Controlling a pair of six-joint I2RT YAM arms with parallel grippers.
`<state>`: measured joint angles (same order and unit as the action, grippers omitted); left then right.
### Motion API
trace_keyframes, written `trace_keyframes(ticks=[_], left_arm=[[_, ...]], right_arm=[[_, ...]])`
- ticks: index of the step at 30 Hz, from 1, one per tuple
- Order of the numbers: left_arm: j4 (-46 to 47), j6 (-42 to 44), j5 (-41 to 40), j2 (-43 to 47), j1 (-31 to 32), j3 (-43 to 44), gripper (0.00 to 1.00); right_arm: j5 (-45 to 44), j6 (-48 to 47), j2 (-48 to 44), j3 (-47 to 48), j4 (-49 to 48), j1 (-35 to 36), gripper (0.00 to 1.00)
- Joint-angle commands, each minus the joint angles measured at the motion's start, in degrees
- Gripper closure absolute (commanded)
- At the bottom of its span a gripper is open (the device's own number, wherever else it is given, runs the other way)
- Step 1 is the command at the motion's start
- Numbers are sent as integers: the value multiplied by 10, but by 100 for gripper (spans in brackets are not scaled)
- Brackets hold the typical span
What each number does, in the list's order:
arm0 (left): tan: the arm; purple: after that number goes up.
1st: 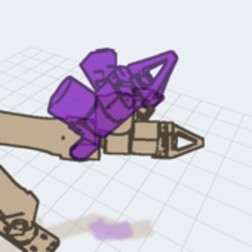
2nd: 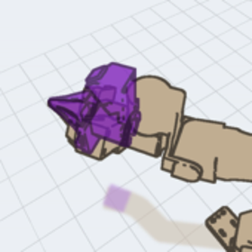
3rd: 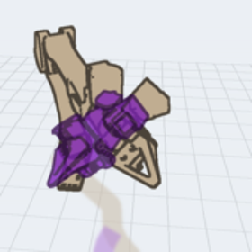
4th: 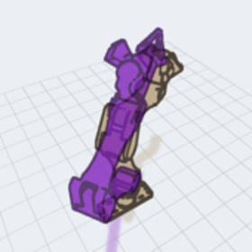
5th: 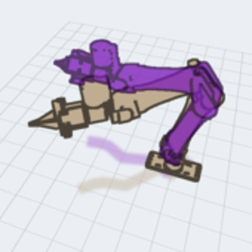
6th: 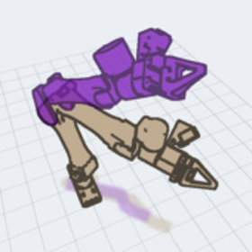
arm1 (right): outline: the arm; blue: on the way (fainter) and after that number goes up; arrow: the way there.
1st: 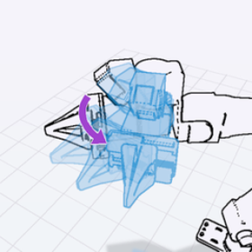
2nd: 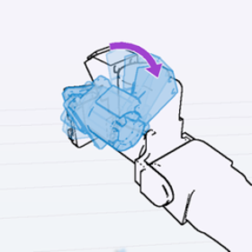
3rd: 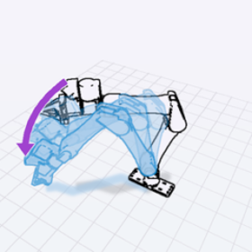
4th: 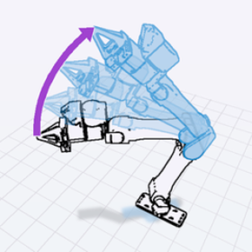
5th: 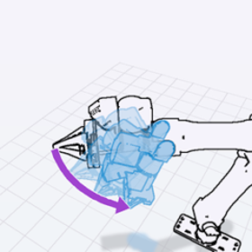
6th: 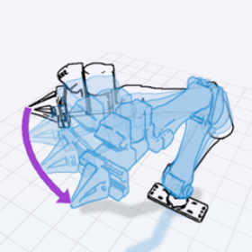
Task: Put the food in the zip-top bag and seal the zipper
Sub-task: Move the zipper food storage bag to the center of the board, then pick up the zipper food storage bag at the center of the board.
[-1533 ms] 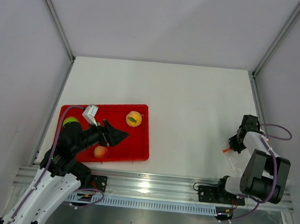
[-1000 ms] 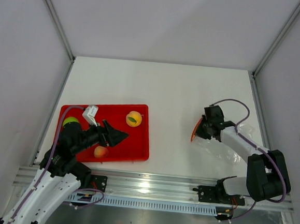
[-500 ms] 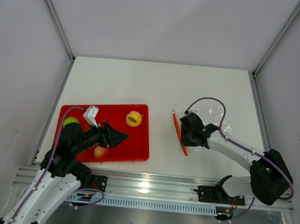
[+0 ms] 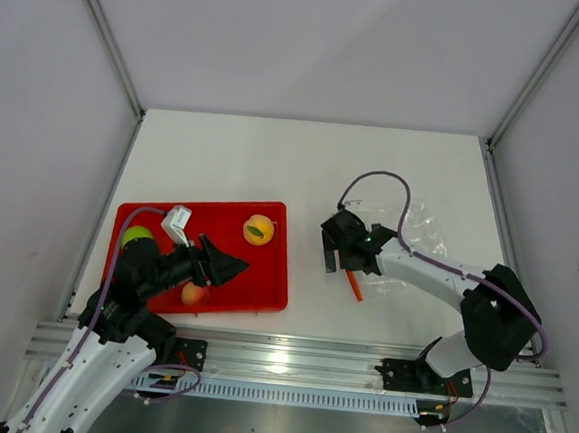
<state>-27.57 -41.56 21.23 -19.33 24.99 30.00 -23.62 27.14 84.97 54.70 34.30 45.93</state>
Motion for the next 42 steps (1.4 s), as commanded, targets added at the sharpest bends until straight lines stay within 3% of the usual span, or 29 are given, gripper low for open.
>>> trace_keyframes(ticks=[1,3,4,8,19,26,29,36,42], left_arm=[[0,-5,6,3,1,1,13],[1,-9,10,0,1,-2,13],[2,-10,11,-1,1,-2,13],[-1,-9,17,-4,1,1,14],[-27,-13,11,17,1,0,15],[-38,-14,12,20,1,1,15],[-44,-12,9,27,1,-4,15],[-20,-20,17,12,1,-16,16],[-16,-17,19,5,1,-13,16]], right_arm=[[-73,-22,33,36,4,24,10],[-80,-21,48,47,3,24,23],[-91,-18,65,52,4,24,34],[-100,-21,97,59,-9,24,47],[-115,-29,158,72,-54,18,58],[-119,-27,176,71,-66,2,78],[-118,-24,171,65,-70,3,92],[-133,-28,158,62,-64,5,82],[-155,-36,179,66,-66,3,83]])
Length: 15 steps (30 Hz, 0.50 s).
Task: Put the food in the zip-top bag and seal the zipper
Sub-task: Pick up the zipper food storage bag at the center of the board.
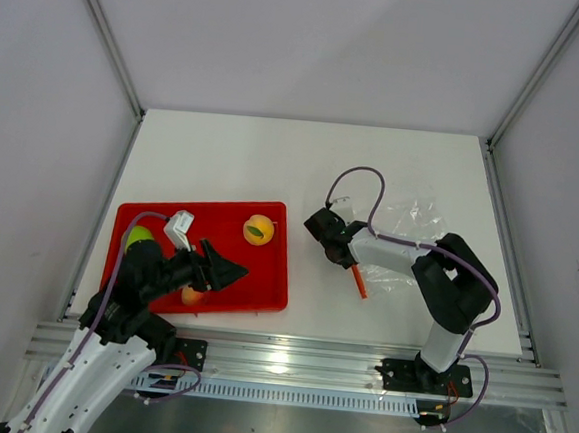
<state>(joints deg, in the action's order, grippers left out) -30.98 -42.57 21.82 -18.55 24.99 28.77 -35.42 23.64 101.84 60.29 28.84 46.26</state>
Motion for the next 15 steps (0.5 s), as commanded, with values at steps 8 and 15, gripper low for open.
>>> trace_keyframes(ticks=[8,15], left_arm=[[27,-3,22,-1,1,-9,17],[89,-14,60,-16,15,-29,27]], right_arm=[[-39,6,16,10,-13,1,100],[21,31,-80,-5,-3,1,100]])
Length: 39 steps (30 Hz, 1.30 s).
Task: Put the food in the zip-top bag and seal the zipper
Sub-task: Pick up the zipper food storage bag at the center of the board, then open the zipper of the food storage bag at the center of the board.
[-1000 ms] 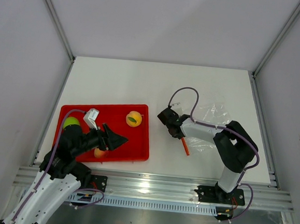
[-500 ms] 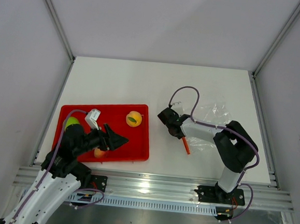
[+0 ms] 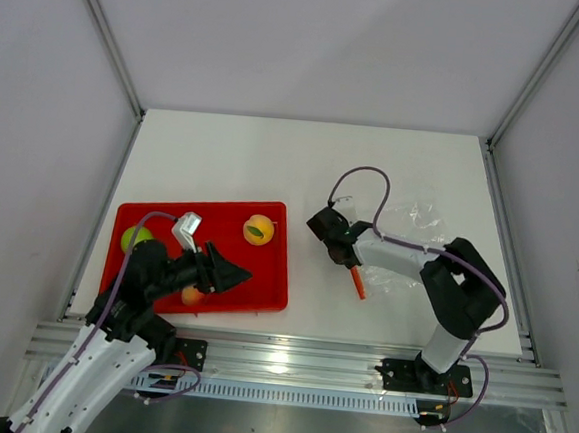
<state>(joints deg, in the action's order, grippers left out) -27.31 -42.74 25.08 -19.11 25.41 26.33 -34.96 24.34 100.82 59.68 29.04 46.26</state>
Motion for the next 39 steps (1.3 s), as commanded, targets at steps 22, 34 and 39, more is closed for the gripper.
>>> trace_keyframes(ticks=[22,34,39], left_arm=[[218,-38,-101,-281,210,72,28],[270,-37,-129,-399,235,106,27],[296,-35,-138,-443,237,112,28]], right_arm=[[253,106,-305,-17,-2,51,100],[273,122,-347,-34,-11,82,100],[275,121,-362,-34,-8,83,100]])
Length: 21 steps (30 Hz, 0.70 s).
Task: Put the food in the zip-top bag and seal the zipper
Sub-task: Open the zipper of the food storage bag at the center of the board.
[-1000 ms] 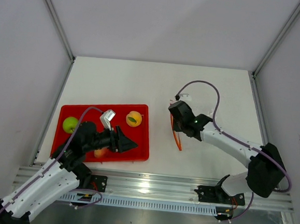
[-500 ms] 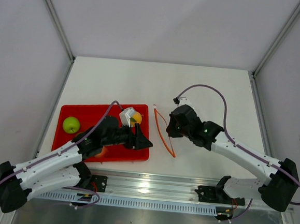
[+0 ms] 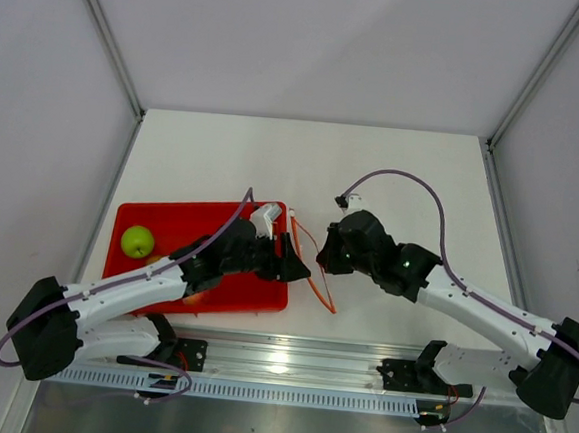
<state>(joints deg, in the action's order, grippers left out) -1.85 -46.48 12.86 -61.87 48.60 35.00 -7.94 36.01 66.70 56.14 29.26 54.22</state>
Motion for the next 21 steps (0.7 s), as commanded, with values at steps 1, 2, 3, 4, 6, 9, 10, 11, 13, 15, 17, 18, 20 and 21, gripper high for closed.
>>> trace_keyframes(ticks=[1,2,3,4,6,9,10,11,13,15,17,18,20,21], left_arm=[[46,3,-17,-21,5,26,28],[46,4,-17,-26,5,30,28],[47,5,-15,-31,5,31,30],[48,6,-14,-40,5,35,31],[54,7,-11,-48,5,38,39],[58,9,-10,-55,6,42,55],[59,9,-9,-55,5,42,64],[61,9,-9,-54,5,43,69],[62,9,-6,-53,5,43,79],[61,9,-4,-53,5,48,92],[60,7,1,-52,5,53,99],[59,7,3,-52,5,53,99],[59,7,8,-48,6,54,99],[58,7,8,-47,7,53,100]], right_arm=[[6,5,-24,1,-10,5,100],[9,5,-24,0,-9,4,100],[9,5,-24,0,-10,4,100],[9,5,-25,-1,-9,4,100],[7,6,-23,-2,-8,4,100],[-1,5,-17,1,-1,6,100],[-4,4,-17,2,1,7,100],[-8,4,-15,3,4,9,100],[-16,5,-9,5,7,12,100],[-22,6,-2,8,12,15,100],[-30,6,5,12,13,19,97],[-35,6,13,14,16,27,93],[-58,6,25,27,29,36,86],[-66,6,36,33,35,45,84]])
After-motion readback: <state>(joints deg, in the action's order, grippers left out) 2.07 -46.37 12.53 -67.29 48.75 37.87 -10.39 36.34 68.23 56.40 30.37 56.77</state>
